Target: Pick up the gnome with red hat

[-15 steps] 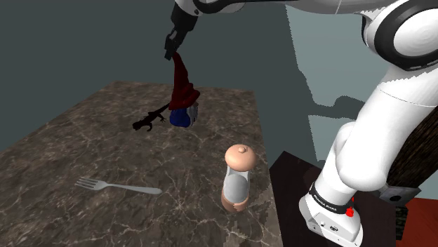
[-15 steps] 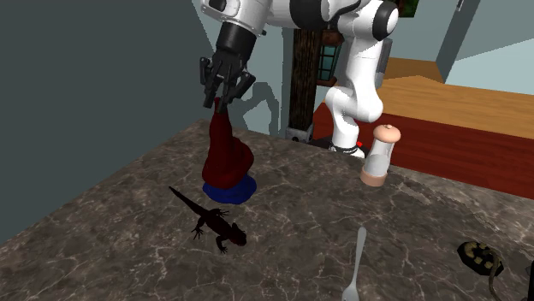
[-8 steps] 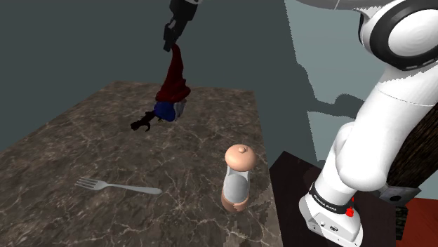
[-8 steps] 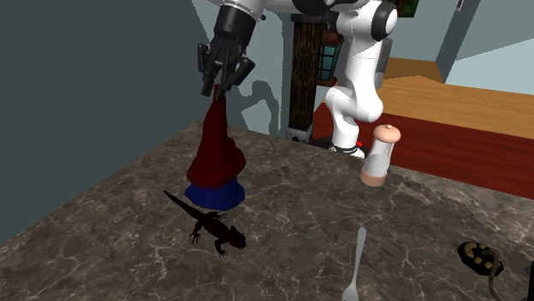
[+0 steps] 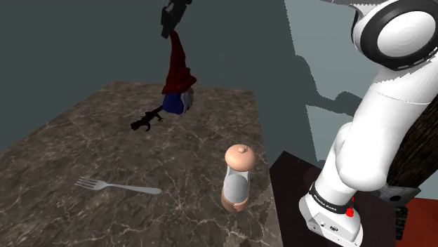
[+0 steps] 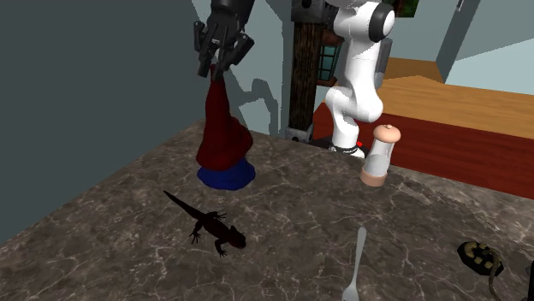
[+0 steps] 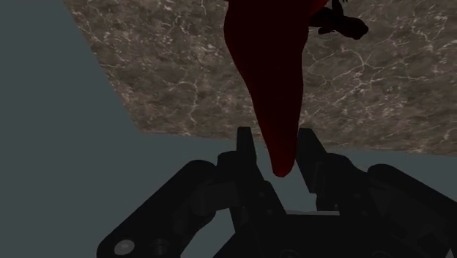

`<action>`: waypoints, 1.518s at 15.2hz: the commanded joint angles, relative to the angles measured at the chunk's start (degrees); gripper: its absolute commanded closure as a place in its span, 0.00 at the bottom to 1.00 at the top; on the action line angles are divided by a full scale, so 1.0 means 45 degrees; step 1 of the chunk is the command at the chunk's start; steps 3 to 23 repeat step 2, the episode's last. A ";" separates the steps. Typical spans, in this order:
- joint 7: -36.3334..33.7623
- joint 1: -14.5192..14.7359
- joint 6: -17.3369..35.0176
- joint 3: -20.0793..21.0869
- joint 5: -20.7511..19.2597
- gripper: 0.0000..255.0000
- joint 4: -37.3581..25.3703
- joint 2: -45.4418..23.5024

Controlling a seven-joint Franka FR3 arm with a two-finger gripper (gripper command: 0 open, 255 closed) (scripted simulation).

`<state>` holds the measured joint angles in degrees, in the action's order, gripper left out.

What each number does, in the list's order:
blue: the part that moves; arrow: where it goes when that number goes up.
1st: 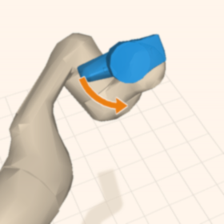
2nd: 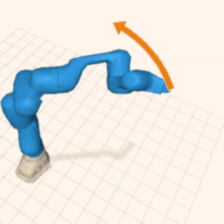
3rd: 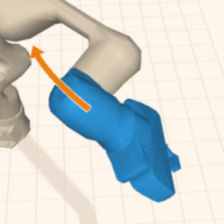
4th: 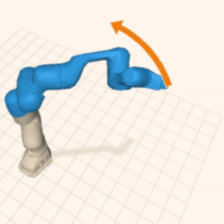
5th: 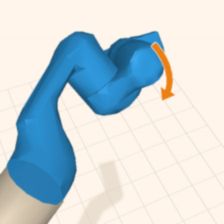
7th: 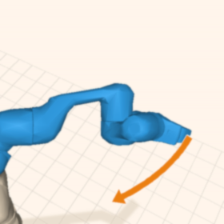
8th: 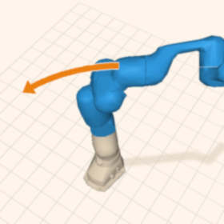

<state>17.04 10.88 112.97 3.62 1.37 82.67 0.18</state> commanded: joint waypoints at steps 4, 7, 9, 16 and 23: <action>0.0000 -0.0003 -0.0247 -0.0003 -0.0008 1.00 -0.0368 -0.0071; 0.0000 -0.0003 -0.0247 -0.0003 -0.0008 1.00 -0.0368 -0.0071; 0.0000 -0.0003 -0.0247 -0.0003 -0.0008 1.00 -0.0368 -0.0071; 0.0000 -0.0003 -0.0247 -0.0003 -0.0008 1.00 -0.0368 -0.0071; 0.0000 -0.0003 -0.0247 -0.0003 -0.0008 1.00 -0.0368 -0.0071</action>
